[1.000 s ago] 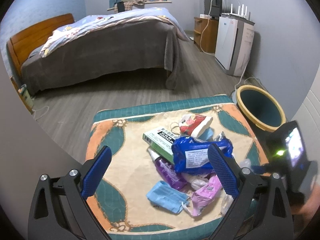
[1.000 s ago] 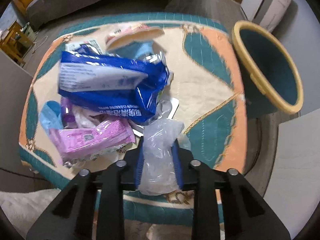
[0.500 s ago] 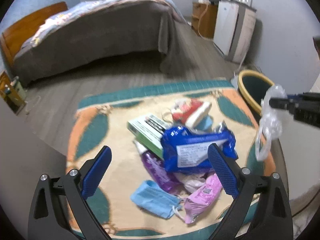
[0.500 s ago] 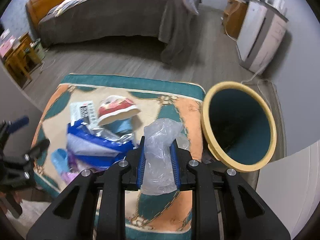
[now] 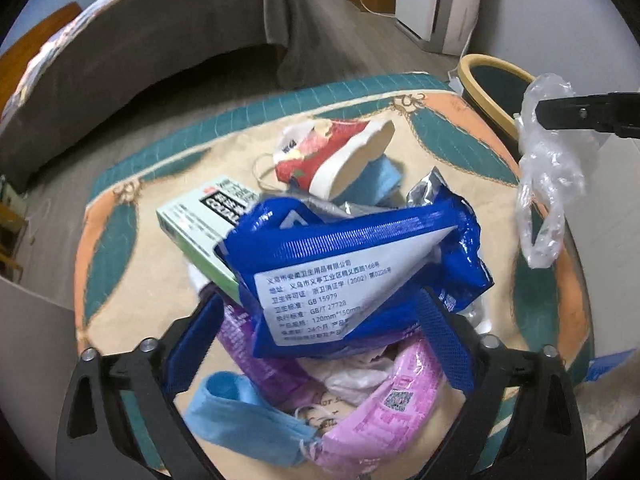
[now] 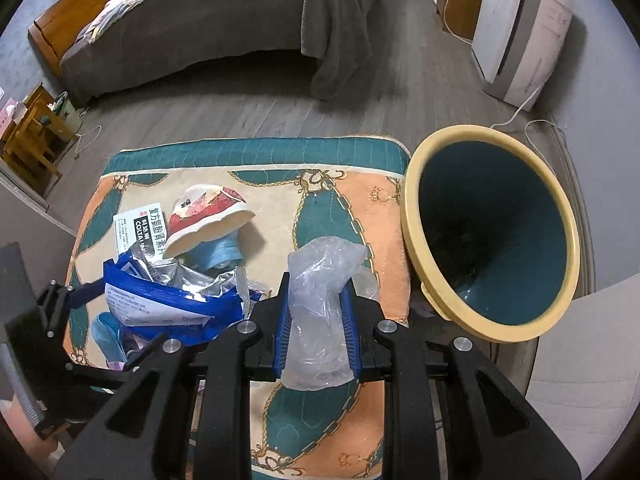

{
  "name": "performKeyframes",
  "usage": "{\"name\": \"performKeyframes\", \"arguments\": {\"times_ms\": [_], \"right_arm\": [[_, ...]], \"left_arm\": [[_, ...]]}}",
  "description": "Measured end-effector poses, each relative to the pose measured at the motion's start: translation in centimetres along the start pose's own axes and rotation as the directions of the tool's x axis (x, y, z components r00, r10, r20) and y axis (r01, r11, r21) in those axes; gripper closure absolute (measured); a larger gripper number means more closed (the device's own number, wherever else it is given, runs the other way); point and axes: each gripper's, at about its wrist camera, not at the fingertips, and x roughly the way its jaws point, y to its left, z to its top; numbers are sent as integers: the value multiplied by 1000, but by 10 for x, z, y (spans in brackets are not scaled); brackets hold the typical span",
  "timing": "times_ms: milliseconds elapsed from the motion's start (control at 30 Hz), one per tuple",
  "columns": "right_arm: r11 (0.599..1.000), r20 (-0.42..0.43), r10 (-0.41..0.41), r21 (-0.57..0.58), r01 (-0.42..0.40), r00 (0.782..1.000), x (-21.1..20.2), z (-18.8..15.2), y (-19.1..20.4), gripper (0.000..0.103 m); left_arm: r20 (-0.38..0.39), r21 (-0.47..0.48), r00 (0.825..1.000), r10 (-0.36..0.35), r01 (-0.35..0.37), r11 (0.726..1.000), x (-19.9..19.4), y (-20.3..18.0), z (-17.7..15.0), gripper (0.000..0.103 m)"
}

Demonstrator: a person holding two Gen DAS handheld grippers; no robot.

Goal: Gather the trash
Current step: 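Grasp the clear plastic bag with the right tool while the left tool grasps the blue wipes packet, then release the clear bag into the bin with the right tool while the left tool drops the blue packet in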

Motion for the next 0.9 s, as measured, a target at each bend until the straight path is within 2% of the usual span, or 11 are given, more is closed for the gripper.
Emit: {"name": "performKeyframes", "arguments": {"times_ms": [33, 133, 167, 467, 667, 900], "right_arm": [[1000, -1, 3, 1, -3, 1000, 0, 0, -1, 81], [1000, -5, 7, 4, -7, 1000, 1, 1, -2, 81], [1000, -4, 8, 3, -8, 1000, 1, 1, -2, 81], [1000, 9, 10, -10, -10, 1000, -4, 0, 1, 81], [1000, 39, -9, -8, 9, 999, -12, 3, -1, 81], [1000, 96, -4, 26, 2, 995, -28, 10, -12, 81]], "left_arm": [[-3, -10, 1000, -5, 5, 1000, 1, 1, 0, 23], [1, -45, 1000, -31, 31, 999, -1, 5, -1, 31], [3, -47, 999, -36, 37, 998, -3, 6, -1, 39], [55, -34, 996, -70, 72, 997, -27, 5, 3, 58], [137, 27, 988, -77, 74, 997, -57, -4, 7, 63], [244, 23, 966, -83, 80, 997, -90, -3, 20, 63]]}}
